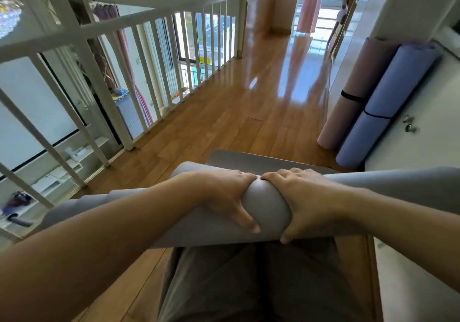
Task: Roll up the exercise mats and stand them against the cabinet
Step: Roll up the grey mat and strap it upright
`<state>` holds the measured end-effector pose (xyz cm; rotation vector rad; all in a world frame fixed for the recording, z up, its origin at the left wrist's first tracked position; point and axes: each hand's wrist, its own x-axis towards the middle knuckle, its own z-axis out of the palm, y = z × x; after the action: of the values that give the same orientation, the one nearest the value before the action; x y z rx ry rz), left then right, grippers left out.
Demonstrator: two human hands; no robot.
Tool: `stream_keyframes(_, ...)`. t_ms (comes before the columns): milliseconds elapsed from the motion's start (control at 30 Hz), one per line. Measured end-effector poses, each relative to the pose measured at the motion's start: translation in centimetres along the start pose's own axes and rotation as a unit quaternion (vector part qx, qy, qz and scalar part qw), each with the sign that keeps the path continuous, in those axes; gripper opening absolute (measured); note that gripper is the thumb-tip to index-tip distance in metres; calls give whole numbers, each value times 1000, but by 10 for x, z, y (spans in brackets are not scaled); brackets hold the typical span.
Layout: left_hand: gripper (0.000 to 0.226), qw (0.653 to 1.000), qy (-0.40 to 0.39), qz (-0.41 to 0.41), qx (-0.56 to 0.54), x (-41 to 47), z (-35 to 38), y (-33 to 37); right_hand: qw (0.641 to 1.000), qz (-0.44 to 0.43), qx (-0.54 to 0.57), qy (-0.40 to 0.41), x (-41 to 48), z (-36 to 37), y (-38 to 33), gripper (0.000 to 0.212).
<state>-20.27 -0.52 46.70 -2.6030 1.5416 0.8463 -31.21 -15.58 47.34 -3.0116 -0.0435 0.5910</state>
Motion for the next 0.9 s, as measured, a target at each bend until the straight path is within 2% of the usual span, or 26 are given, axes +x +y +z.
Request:
stream_keyframes(133,109,982,109,-19,152,-3,16,15,992,-10,91,-89,27,-21,19,102)
stream_keyframes(200,109,976,152,-11,154,-4,28,16,988,-11,107,-111,34,-24,22,101)
stream_keyframes(267,106,978,166,-5,128,0,26,7,994,2,75,-84,30,-21,18,102)
stream_keyframes(333,105,986,146,0,82,4,17,-1,1000,12,-25,10,18,-8,9,109)
stream_keyframes(400,104,993,110,-2,50,9,8,-4,995,-1,-69,78,10,8,4,117)
stream_keyframes(467,100,998,64,-9,0,20,-3,-9,996,3,-40,81,14,6,7,113)
stream_keyframes(567,95,999,2,-13,-44,32,-19,-16,1000,3,10,19,30,-14,17,106)
stream_keyframes(633,94,999,45,-22,15,31,-18,-12,999,-2,42,-20,41,-22,26,106)
stream_keyframes(733,107,973,164,-30,160,23,7,-2,994,-1,95,-60,55,-26,38,104)
stream_keyframes(900,106,964,224,-15,144,16,11,-8,995,-20,72,-68,61,-29,34,99)
